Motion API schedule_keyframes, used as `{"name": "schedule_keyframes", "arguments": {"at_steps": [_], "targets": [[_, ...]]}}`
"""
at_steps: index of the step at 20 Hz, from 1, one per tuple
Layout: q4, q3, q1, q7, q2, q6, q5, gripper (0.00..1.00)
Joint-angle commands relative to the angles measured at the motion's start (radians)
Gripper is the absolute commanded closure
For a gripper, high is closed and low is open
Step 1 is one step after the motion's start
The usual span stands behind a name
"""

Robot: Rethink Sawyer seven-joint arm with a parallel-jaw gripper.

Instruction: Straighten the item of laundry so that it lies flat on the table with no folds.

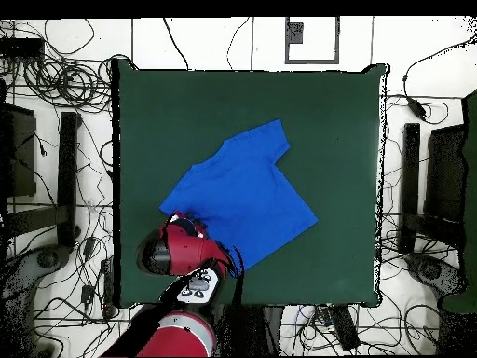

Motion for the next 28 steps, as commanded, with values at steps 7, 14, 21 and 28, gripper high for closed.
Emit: {"name": "schedule_keyframes", "arguments": {"at_steps": [7, 14, 21, 28], "targets": [[-0.054, 0.13, 0.045, 0.198, 0.04, 0.008, 0.106, 0.0], [-0.046, 0.14, 0.043, 0.197, 0.024, 0.021, 0.119, 0.0], [-0.044, 0.138, 0.047, 0.192, 0.014, 0.038, 0.13, 0.0], [-0.036, 0.127, 0.065, 0.193, -0.015, 0.081, 0.15, 0.0]]}}
